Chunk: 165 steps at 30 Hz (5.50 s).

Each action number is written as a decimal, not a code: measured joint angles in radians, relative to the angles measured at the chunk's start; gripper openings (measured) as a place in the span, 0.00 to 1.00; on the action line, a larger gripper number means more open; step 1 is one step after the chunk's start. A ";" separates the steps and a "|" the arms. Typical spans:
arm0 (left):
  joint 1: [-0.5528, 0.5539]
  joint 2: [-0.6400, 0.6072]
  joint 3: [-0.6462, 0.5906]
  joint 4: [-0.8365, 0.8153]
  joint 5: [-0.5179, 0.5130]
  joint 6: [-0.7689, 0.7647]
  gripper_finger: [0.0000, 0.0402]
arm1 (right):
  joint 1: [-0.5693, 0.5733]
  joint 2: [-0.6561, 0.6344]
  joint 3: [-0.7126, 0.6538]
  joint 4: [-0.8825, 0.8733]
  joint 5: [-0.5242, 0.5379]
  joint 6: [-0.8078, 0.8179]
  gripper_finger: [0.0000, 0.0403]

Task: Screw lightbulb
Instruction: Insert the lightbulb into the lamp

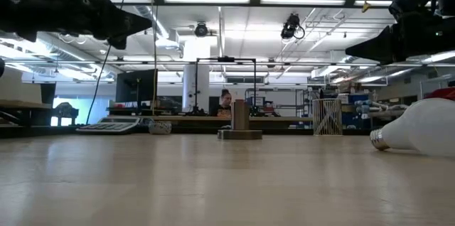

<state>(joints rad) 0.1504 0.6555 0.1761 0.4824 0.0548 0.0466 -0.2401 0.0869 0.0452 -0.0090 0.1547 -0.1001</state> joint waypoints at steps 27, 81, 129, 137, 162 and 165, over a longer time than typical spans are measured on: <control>-0.145 0.870 0.638 -0.002 0.199 0.059 0.02 | 0.000 0.000 0.000 0.000 0.000 0.000 0.06; -0.310 1.543 1.286 -0.029 0.140 -0.053 0.42 | 0.000 0.000 0.000 0.008 0.000 0.000 0.06; -0.252 1.543 1.892 -0.311 0.181 0.076 0.01 | 0.000 0.000 0.000 0.008 0.000 0.000 0.06; -0.255 1.543 1.892 -0.336 0.188 0.076 0.01 | 0.000 0.000 0.000 0.008 0.000 0.000 0.06; -0.288 1.739 2.062 -0.210 0.196 -0.083 0.01 | 0.000 0.003 0.000 0.024 0.000 0.000 0.06; -0.297 1.817 2.180 -0.314 0.212 -0.077 0.01 | 0.000 0.006 0.000 0.031 0.000 0.000 0.06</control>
<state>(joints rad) -0.1470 2.4724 2.3563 0.1688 0.2670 -0.0305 -0.2399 0.0929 0.0456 0.0220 0.1543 -0.1001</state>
